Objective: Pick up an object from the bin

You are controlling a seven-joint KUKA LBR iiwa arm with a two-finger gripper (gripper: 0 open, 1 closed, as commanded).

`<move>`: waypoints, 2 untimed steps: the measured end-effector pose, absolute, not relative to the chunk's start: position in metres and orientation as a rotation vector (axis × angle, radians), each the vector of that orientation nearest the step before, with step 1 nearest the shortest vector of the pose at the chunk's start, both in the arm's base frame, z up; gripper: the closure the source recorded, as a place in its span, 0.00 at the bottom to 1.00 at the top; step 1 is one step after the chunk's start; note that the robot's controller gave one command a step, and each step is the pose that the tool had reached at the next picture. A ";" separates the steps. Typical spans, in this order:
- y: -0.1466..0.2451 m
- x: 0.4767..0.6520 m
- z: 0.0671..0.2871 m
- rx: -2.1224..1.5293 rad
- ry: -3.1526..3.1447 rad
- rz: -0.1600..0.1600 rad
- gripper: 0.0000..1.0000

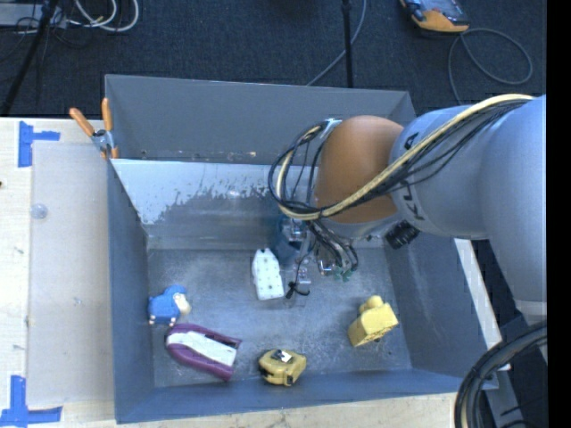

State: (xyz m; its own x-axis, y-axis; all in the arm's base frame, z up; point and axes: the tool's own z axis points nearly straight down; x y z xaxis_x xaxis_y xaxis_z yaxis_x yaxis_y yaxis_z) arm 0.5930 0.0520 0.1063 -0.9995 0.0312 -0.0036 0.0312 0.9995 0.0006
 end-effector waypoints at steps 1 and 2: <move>0.077 0.571 0.076 0.199 3.138 0.000 1.00; 0.077 0.571 0.076 0.199 3.138 0.000 1.00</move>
Offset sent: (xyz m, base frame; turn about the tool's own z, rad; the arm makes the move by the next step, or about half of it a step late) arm 0.0000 0.0000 0.0000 0.0000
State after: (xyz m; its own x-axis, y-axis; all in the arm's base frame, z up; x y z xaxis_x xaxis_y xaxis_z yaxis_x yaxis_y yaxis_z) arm 0.5709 0.0767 0.0759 -0.9919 0.1266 0.0027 0.1266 0.9920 0.0000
